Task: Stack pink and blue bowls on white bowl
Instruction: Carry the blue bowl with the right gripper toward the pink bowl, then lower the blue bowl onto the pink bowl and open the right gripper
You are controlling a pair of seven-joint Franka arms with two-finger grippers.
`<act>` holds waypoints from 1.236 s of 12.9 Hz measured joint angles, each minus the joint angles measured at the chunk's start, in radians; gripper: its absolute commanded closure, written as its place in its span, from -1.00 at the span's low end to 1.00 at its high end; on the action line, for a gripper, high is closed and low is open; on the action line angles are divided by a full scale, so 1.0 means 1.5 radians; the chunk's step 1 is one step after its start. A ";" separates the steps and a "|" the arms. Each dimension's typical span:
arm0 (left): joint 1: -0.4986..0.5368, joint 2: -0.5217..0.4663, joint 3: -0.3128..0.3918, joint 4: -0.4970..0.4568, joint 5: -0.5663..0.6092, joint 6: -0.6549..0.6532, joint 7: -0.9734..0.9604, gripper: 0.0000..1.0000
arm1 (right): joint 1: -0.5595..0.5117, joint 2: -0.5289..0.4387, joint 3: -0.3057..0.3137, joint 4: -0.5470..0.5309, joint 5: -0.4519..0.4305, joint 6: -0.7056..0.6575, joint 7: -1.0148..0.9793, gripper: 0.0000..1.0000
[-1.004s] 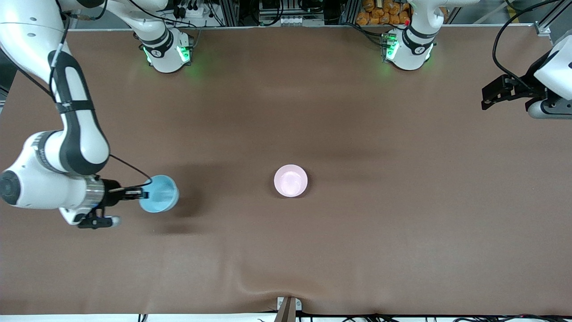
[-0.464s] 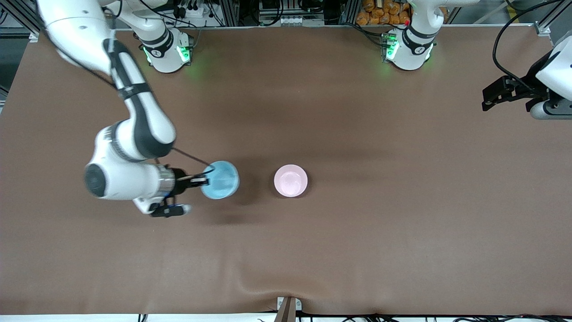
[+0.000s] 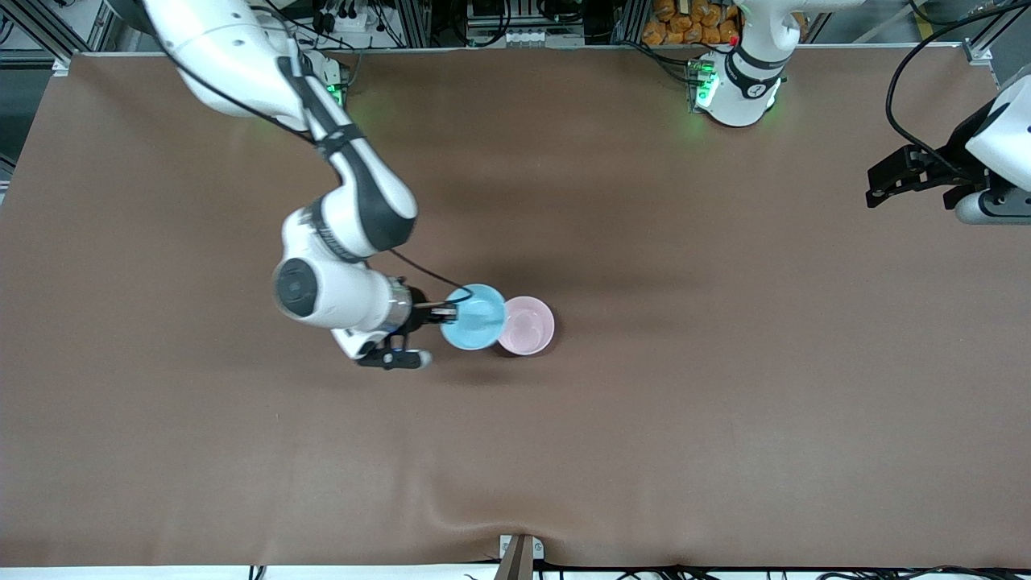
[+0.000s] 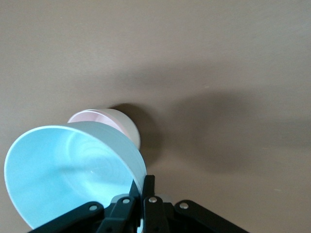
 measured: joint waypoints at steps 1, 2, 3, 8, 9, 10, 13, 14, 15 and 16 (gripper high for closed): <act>0.000 0.000 0.000 0.000 -0.001 0.000 0.000 -1.00 | 0.016 0.012 0.000 0.000 0.000 0.025 0.023 1.00; 0.000 0.000 0.000 0.000 -0.004 0.000 0.000 -1.00 | 0.027 0.023 -0.001 0.000 0.000 0.042 0.043 1.00; 0.000 0.000 0.000 0.000 -0.007 0.000 0.000 -1.00 | 0.034 0.034 -0.001 0.000 0.000 0.054 0.064 1.00; 0.000 0.000 0.000 -0.001 -0.009 0.000 0.000 -1.00 | 0.059 0.054 -0.001 0.003 0.000 0.081 0.106 1.00; 0.000 0.000 0.000 -0.001 -0.009 0.000 0.000 -1.00 | 0.061 0.054 -0.001 0.003 0.000 0.086 0.107 1.00; 0.000 0.000 0.000 -0.001 -0.009 0.000 0.000 -1.00 | 0.062 0.056 -0.001 0.003 0.000 0.094 0.107 1.00; 0.000 0.000 0.000 -0.001 -0.009 0.000 0.000 -1.00 | 0.065 0.066 -0.001 0.003 0.000 0.107 0.107 -0.99; 0.000 0.000 0.000 -0.001 -0.009 0.000 0.000 -1.00 | 0.065 0.067 -0.002 0.003 0.000 0.108 0.107 -1.00; 0.000 0.000 0.000 -0.001 -0.009 0.000 0.000 -1.00 | 0.065 0.067 -0.002 0.003 0.000 0.108 0.107 -1.00; 0.000 0.000 0.000 -0.001 -0.009 0.000 0.000 -1.00 | 0.065 0.067 -0.003 0.004 0.000 0.108 0.107 -1.00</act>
